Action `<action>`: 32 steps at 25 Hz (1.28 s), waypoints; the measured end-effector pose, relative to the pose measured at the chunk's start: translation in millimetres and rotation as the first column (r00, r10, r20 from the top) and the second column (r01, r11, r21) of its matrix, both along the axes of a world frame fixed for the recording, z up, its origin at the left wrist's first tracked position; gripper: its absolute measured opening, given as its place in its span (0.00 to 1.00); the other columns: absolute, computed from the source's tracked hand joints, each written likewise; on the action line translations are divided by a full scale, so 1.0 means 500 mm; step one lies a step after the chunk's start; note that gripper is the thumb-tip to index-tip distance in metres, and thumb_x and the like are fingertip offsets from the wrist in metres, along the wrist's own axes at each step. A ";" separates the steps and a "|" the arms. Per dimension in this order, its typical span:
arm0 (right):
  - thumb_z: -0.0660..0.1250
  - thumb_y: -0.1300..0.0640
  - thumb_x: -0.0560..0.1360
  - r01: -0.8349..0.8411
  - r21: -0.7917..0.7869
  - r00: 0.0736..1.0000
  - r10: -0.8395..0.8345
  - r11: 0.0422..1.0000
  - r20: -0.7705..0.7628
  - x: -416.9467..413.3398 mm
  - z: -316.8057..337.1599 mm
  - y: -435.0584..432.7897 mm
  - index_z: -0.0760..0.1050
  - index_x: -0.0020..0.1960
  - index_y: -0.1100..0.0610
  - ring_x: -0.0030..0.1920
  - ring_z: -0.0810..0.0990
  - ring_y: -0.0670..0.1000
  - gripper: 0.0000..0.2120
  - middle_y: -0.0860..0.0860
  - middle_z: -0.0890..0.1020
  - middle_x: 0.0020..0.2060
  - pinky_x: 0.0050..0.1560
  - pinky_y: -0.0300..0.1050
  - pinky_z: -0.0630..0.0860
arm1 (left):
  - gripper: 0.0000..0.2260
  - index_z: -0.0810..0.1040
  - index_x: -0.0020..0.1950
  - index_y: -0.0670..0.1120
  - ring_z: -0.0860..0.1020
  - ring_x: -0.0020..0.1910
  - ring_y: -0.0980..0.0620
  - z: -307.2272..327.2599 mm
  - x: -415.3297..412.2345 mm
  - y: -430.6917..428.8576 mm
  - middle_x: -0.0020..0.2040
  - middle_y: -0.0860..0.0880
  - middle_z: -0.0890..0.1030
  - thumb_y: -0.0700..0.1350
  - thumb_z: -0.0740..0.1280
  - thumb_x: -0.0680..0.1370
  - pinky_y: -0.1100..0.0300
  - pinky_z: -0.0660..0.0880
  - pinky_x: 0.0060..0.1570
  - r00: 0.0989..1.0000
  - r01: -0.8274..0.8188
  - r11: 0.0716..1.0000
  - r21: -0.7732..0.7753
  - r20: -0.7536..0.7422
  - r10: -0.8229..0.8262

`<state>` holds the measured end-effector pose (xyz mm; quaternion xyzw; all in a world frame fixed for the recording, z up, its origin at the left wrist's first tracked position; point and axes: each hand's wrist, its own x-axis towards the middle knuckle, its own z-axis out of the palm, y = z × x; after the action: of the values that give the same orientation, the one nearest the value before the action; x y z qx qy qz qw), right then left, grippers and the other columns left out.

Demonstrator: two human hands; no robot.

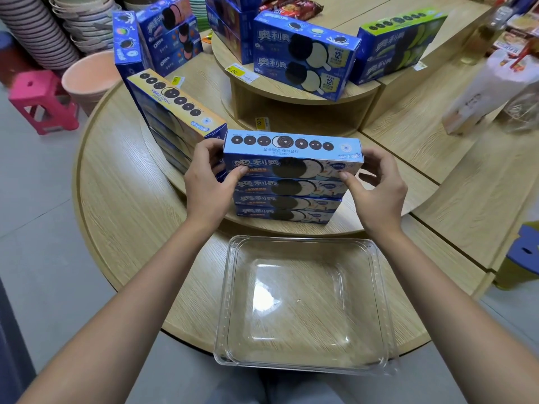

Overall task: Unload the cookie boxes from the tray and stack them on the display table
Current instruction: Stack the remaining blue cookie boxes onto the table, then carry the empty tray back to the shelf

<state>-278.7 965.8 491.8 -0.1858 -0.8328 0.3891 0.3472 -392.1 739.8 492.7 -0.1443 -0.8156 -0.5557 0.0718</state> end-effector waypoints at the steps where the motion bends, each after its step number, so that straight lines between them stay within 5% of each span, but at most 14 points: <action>1: 0.72 0.60 0.70 0.001 -0.001 1.000 -0.001 1.000 0.005 0.000 0.000 0.000 0.72 0.60 0.60 0.54 0.78 0.47 0.20 0.48 0.79 0.53 0.51 0.33 0.76 | 0.21 0.69 0.61 0.45 0.77 0.59 0.53 0.000 0.002 -0.001 0.61 0.48 0.77 0.43 0.73 0.71 0.61 0.78 0.56 1.000 -0.004 1.000 -0.006 -0.004 0.004; 3: 0.72 0.59 0.69 0.005 -0.006 1.000 -0.005 1.000 0.020 0.003 0.001 0.001 0.72 0.60 0.59 0.54 0.77 0.47 0.21 0.48 0.78 0.54 0.49 0.29 0.74 | 0.21 0.69 0.62 0.45 0.76 0.58 0.57 -0.003 0.007 -0.004 0.62 0.49 0.77 0.43 0.72 0.72 0.67 0.76 0.55 1.000 -0.022 0.999 -0.032 -0.011 0.022; 8: 0.73 0.59 0.69 0.056 -0.071 0.997 -0.052 0.996 0.056 0.040 -0.018 0.006 0.71 0.61 0.57 0.54 0.77 0.46 0.22 0.46 0.76 0.55 0.49 0.36 0.76 | 0.19 0.71 0.62 0.46 0.77 0.55 0.57 -0.038 0.036 -0.030 0.59 0.50 0.79 0.44 0.71 0.73 0.73 0.74 0.50 0.996 -0.085 0.996 -0.030 0.007 0.085; 14: 0.72 0.58 0.70 0.130 -0.085 0.946 -0.098 0.988 0.310 0.151 -0.134 0.028 0.73 0.60 0.57 0.52 0.77 0.51 0.19 0.50 0.78 0.52 0.49 0.32 0.71 | 0.18 0.71 0.63 0.50 0.77 0.51 0.53 -0.161 0.111 -0.084 0.54 0.51 0.78 0.44 0.69 0.74 0.59 0.76 0.50 0.988 -0.027 0.981 -0.192 0.146 0.055; 23: 0.72 0.55 0.70 0.207 -0.037 0.736 -0.131 0.978 0.664 0.291 -0.259 0.034 0.68 0.66 0.57 0.60 0.73 0.57 0.27 0.55 0.75 0.60 0.60 0.54 0.72 | 0.26 0.66 0.70 0.47 0.76 0.56 0.52 -0.293 0.207 -0.128 0.63 0.48 0.75 0.48 0.69 0.73 0.57 0.73 0.50 0.886 0.166 0.890 -0.425 0.461 0.055; 26: 0.72 0.52 0.70 0.286 -0.131 0.683 -0.106 0.949 0.723 0.310 -0.269 0.028 0.70 0.64 0.57 0.51 0.76 0.54 0.25 0.54 0.77 0.51 0.48 0.46 0.71 | 0.28 0.63 0.70 0.49 0.78 0.46 0.52 -0.303 0.231 -0.133 0.55 0.49 0.78 0.47 0.69 0.73 0.56 0.75 0.43 0.849 0.205 0.890 -0.407 0.527 0.046; 30: 0.69 0.53 0.72 0.335 -0.184 0.662 -0.091 0.924 0.744 0.314 -0.266 0.013 0.70 0.45 0.58 0.34 0.72 0.51 0.10 0.51 0.72 0.34 0.34 0.46 0.67 | 0.24 0.62 0.68 0.48 0.78 0.38 0.49 -0.312 0.247 -0.139 0.41 0.52 0.77 0.48 0.66 0.74 0.55 0.72 0.37 0.813 0.208 0.862 -0.462 0.572 0.111; 32: 0.68 0.58 0.72 0.364 -0.234 0.681 -0.086 0.902 0.727 0.308 -0.260 0.004 0.65 0.38 0.55 0.31 0.68 0.51 0.11 0.50 0.69 0.30 0.32 0.46 0.65 | 0.23 0.62 0.67 0.47 0.78 0.37 0.50 -0.313 0.253 -0.139 0.38 0.51 0.78 0.47 0.66 0.75 0.56 0.71 0.35 0.805 0.206 0.868 -0.451 0.583 0.112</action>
<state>-124.5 967.6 361.8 -0.4822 -0.7854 0.3880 0.0110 -265.8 670.6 336.4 0.0017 -0.9067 -0.3470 -0.2396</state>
